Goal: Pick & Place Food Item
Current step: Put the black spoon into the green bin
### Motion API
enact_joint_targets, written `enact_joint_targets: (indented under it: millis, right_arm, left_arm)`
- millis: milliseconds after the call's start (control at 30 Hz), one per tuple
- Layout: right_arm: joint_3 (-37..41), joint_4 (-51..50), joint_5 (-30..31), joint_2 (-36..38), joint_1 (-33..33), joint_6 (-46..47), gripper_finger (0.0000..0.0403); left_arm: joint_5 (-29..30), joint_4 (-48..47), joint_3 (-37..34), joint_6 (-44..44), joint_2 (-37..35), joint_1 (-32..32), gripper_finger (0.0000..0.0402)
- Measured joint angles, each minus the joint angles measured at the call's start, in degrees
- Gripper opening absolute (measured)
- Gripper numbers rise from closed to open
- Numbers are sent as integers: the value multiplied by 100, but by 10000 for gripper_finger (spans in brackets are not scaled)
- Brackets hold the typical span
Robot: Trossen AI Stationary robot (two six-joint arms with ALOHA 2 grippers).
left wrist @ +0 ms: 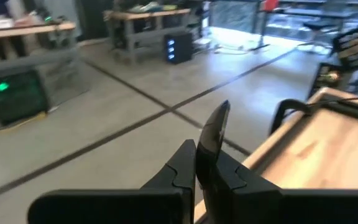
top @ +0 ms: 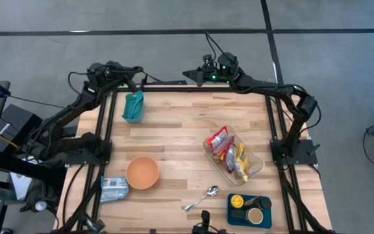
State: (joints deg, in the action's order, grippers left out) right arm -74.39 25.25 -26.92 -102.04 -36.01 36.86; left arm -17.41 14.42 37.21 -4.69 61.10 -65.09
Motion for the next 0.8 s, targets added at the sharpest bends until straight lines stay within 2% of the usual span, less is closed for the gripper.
enact_joint_targets:
  millis: [233, 400, 533, 800]
  right_arm:
    - [0, 0, 0, 0, 0, 0, 0]
    - [0, -4, -2, 0, 0, 0, 0]
    - [0, -52, -2, 0, 0, 0, 0]
    - [2, -174, -24, 0, 0, 19, 0]
  left_arm:
    - [0, -226, 75, -31, -143, -411, 4]
    - [390, -1539, 704, -601, -337, -333, 3]
    - [589, -2634, 1263, -702, -337, -318, 5]
    - [1241, -3646, 2033, -1153, -320, -226, 6]
